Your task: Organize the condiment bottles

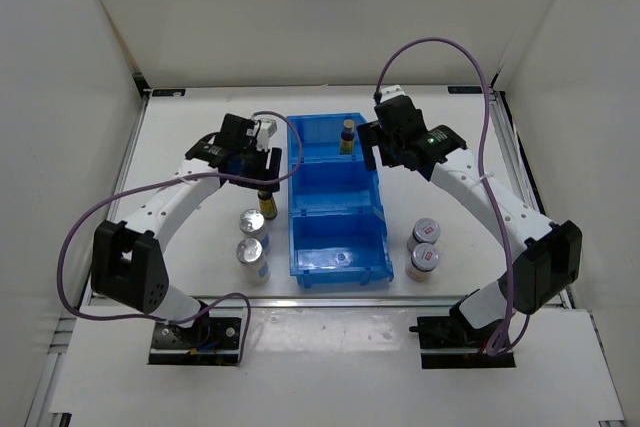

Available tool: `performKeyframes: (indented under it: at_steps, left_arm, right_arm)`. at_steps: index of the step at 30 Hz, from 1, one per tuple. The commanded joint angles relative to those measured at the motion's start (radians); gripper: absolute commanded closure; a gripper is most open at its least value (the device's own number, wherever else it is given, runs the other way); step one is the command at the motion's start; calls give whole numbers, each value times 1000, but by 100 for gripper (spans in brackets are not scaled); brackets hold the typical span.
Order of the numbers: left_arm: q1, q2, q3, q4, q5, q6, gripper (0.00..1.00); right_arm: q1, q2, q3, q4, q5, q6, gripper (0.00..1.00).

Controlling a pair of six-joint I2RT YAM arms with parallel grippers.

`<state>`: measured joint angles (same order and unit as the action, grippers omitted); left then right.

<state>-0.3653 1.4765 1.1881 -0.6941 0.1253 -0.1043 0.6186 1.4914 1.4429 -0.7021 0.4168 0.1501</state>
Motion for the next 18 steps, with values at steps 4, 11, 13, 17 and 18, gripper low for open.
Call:
performKeyframes:
  at_steps: [4,11,13,17,18]
  left_arm:
    - [-9,-4,54,-30,-45,14,49]
    - [-9,-60,64,-30,-116,14,74]
    - [-9,-74,93,-30,-151,5,79]
    - [-9,-113,209,-30,-202,-5,89]
    - [-9,-113,241,-30,-214,-14,89]
  right_arm:
    - [4,-6,-1,-8,19,11,0]
    - [4,-26,-10,-8,28,11,0]
    - [4,-37,-10,-29,28,20,0]
    - [13,-69,-10,-54,37,55,0]
    - [13,-80,-10,-54,51,55,0]
